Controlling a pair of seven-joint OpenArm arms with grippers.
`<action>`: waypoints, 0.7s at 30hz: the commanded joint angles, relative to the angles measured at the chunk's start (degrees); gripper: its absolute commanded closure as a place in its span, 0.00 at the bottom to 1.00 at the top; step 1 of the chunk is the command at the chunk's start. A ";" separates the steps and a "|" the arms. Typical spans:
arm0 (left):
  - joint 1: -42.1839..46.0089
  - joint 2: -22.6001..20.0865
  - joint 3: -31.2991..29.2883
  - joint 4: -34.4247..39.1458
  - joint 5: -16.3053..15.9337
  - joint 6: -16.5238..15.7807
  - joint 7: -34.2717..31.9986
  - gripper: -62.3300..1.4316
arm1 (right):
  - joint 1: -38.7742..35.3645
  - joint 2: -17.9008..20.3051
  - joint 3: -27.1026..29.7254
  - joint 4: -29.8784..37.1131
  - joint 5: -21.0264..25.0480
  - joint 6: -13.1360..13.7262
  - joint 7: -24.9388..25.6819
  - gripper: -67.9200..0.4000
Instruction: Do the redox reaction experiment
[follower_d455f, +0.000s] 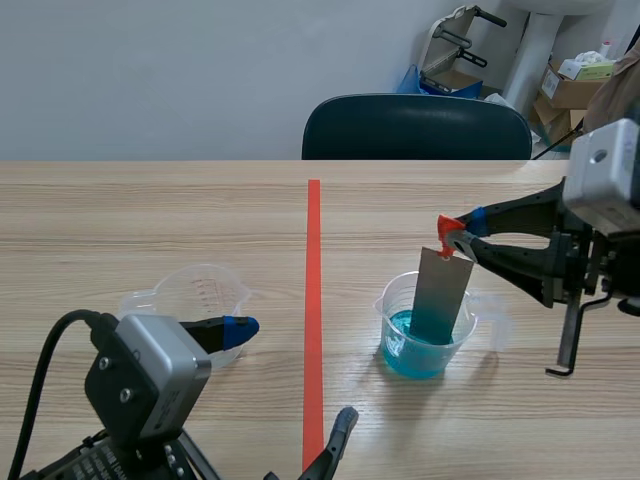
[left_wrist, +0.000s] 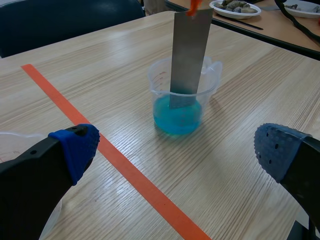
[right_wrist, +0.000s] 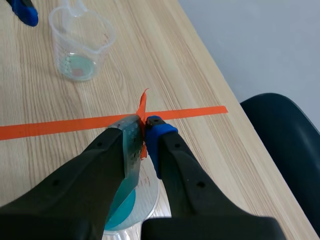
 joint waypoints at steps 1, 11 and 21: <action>-0.02 0.26 0.09 1.60 -0.11 -0.17 -0.68 0.00 | 1.90 -0.24 -0.39 -0.37 -0.57 0.00 2.29 0.98; -0.02 0.28 0.09 1.60 -0.11 -0.17 -0.68 0.00 | 4.13 -0.87 -1.42 -4.59 -4.26 0.00 6.38 0.98; -0.02 0.28 0.09 1.60 -0.11 -0.17 -0.68 0.00 | 4.11 -0.87 -1.42 -4.59 -4.26 0.00 6.54 0.98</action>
